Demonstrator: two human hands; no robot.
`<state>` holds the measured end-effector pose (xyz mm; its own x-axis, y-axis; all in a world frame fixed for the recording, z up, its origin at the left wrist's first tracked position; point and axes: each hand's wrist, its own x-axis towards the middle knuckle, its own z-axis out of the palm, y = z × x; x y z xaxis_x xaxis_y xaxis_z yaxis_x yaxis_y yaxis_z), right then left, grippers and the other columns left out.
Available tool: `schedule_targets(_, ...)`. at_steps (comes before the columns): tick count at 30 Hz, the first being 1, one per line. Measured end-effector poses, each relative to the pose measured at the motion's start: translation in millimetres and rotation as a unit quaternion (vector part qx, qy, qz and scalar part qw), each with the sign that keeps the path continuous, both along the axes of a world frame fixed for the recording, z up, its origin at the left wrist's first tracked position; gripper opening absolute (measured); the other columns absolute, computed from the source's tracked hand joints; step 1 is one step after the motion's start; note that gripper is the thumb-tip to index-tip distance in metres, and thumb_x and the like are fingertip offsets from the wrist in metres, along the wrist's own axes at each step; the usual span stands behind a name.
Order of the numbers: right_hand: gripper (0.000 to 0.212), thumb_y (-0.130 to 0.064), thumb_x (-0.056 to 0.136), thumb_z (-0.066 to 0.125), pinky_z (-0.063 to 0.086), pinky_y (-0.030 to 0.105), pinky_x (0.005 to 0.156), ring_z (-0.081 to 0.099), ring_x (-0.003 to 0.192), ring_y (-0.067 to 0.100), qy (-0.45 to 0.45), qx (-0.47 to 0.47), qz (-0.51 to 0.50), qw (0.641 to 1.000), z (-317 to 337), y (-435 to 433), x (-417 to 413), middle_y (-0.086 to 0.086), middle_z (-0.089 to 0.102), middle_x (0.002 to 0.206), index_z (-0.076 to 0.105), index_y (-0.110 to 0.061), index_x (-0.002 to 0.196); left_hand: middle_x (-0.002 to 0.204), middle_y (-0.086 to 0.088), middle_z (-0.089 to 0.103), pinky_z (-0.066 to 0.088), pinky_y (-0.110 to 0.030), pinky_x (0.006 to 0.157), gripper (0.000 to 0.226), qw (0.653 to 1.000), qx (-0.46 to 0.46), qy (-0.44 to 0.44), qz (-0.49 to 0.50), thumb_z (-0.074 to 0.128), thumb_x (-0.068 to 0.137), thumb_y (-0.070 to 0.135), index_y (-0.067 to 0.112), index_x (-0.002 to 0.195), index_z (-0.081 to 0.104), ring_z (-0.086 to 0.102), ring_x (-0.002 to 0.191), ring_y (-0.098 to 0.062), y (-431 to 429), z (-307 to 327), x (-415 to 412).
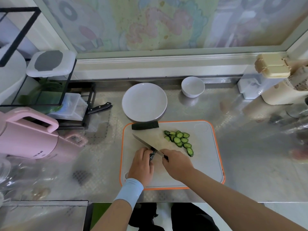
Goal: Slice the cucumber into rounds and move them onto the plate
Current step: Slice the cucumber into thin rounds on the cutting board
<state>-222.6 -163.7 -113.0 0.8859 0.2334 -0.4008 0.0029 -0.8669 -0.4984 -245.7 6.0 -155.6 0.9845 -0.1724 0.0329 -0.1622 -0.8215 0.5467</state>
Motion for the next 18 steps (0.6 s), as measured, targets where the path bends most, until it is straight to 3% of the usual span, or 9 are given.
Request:
schedule_targets(8,0.036,-0.030,0.102,0.030,0.037,0.031,0.060,0.053,0.074,0.022,0.017,-0.022,0.020,0.999,3,3,2,-0.001,0.061,0.084,0.046,-0.034,0.134,0.111,0.000,0.047,0.043,-0.022,0.089,0.035,0.999,-0.008,-0.043,-0.007,0.063,0.077,0.002,0.013,0.109,0.056,0.049,0.101,-0.018,-1,-4,3)
schedule_targets(13,0.038,-0.028,0.104,0.029,0.044,0.034,0.064,0.058,0.080,0.025,-0.008,-0.044,0.029,0.999,11,9,-1,0.002,0.061,0.088,0.040,-0.033,0.139,0.107,-0.006,0.053,0.046,-0.026,0.086,0.028,0.997,-0.005,-0.077,-0.007,0.065,0.080,0.001,0.008,0.106,0.061,0.052,0.098,-0.020,0,-9,5)
schedule_targets(16,0.036,-0.024,0.103,0.032,0.040,0.032,0.057,0.055,0.071,0.025,-0.018,-0.061,0.031,0.997,15,14,-5,-0.001,0.052,0.081,0.038,-0.032,0.138,0.103,-0.005,0.055,0.050,-0.028,0.080,0.029,0.997,-0.010,-0.070,0.013,0.068,0.076,-0.002,0.009,0.103,0.061,0.053,0.095,-0.020,-2,-9,7)
schedule_targets(18,0.041,-0.018,0.100,0.038,0.044,0.033,0.054,0.054,0.065,0.026,-0.025,-0.082,0.043,0.995,17,15,-10,-0.001,0.050,0.079,0.035,-0.031,0.139,0.103,-0.005,0.052,0.048,-0.027,0.081,0.028,0.997,-0.014,-0.074,0.009,0.065,0.078,0.001,0.009,0.105,0.058,0.051,0.095,-0.020,-2,-9,6)
